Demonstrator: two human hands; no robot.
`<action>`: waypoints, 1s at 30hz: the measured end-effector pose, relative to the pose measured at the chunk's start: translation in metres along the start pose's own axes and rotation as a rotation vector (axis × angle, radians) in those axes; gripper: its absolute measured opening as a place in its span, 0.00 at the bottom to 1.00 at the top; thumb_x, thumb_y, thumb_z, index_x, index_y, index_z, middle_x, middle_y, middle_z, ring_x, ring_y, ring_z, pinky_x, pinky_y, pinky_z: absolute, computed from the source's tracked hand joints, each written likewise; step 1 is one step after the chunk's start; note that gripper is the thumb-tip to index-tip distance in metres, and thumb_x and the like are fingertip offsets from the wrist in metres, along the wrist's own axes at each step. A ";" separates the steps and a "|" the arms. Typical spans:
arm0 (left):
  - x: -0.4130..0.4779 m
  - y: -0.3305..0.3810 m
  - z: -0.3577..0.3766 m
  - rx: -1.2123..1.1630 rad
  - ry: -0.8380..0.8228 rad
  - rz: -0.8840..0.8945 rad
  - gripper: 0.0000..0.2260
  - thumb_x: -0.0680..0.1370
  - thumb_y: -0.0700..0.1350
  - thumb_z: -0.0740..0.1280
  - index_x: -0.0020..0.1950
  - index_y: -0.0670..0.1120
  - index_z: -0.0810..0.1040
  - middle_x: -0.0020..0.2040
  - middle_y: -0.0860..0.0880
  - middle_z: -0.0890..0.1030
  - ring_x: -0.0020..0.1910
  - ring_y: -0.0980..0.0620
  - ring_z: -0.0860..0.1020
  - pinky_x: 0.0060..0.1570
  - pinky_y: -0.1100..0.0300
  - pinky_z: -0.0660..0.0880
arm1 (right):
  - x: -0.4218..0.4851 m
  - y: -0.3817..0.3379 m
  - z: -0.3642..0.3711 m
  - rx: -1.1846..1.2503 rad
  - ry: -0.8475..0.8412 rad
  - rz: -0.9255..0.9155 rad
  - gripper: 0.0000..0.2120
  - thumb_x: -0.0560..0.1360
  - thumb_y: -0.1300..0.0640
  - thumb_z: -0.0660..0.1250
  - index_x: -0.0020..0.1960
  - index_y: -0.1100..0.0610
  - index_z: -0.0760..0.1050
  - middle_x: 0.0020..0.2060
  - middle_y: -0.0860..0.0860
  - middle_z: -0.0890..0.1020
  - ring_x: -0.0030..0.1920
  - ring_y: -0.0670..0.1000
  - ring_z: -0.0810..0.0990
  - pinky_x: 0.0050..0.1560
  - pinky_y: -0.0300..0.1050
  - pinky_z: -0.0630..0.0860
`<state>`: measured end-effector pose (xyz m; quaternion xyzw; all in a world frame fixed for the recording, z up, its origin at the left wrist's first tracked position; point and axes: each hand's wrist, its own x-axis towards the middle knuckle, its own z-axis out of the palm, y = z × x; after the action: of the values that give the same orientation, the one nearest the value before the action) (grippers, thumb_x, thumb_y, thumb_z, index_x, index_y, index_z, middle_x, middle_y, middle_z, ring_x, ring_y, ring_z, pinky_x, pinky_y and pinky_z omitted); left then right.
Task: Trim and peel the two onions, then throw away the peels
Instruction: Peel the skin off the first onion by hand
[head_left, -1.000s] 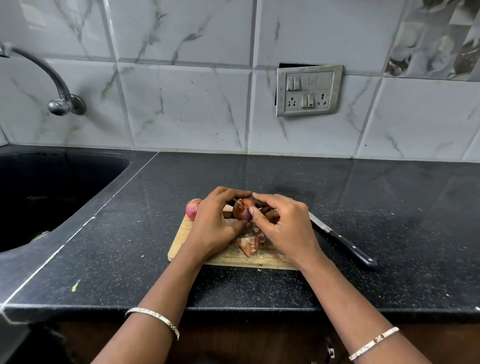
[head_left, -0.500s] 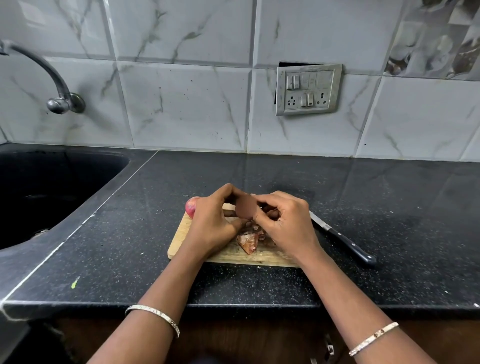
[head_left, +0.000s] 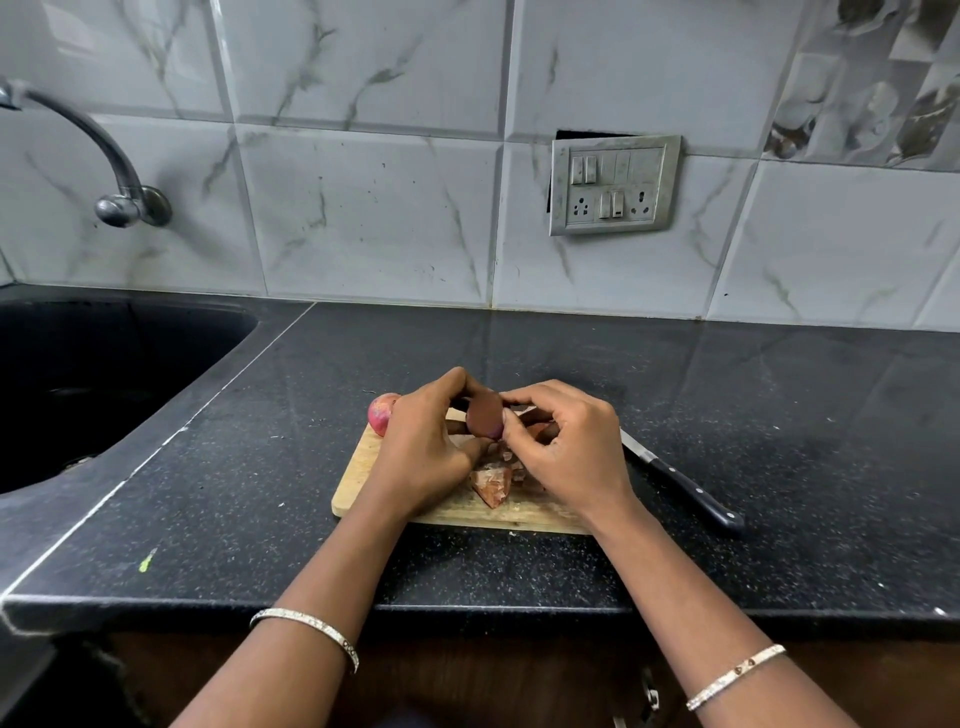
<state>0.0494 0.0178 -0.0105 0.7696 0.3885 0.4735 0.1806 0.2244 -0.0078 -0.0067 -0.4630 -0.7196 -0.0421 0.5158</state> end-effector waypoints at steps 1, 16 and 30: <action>0.000 0.000 0.000 0.019 -0.004 0.011 0.16 0.68 0.40 0.78 0.53 0.48 0.77 0.49 0.55 0.83 0.49 0.56 0.82 0.49 0.52 0.83 | 0.000 0.000 0.000 -0.017 0.001 -0.005 0.06 0.73 0.56 0.72 0.48 0.52 0.85 0.43 0.43 0.85 0.41 0.41 0.82 0.42 0.48 0.81; -0.002 0.005 0.001 0.051 -0.033 0.102 0.21 0.71 0.39 0.78 0.58 0.50 0.74 0.52 0.54 0.80 0.53 0.57 0.80 0.49 0.63 0.81 | 0.000 -0.002 -0.001 -0.130 -0.024 0.071 0.12 0.75 0.46 0.61 0.46 0.52 0.79 0.41 0.43 0.81 0.37 0.47 0.79 0.40 0.51 0.78; -0.001 0.002 0.002 0.080 0.041 0.073 0.22 0.68 0.39 0.80 0.51 0.50 0.70 0.51 0.54 0.78 0.52 0.56 0.79 0.45 0.65 0.81 | 0.002 0.004 -0.002 -0.226 0.043 0.326 0.04 0.74 0.52 0.71 0.41 0.51 0.79 0.36 0.44 0.83 0.36 0.47 0.80 0.37 0.46 0.78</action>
<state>0.0519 0.0158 -0.0112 0.7800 0.3823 0.4796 0.1245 0.2282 -0.0057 -0.0059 -0.6273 -0.6146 -0.0487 0.4757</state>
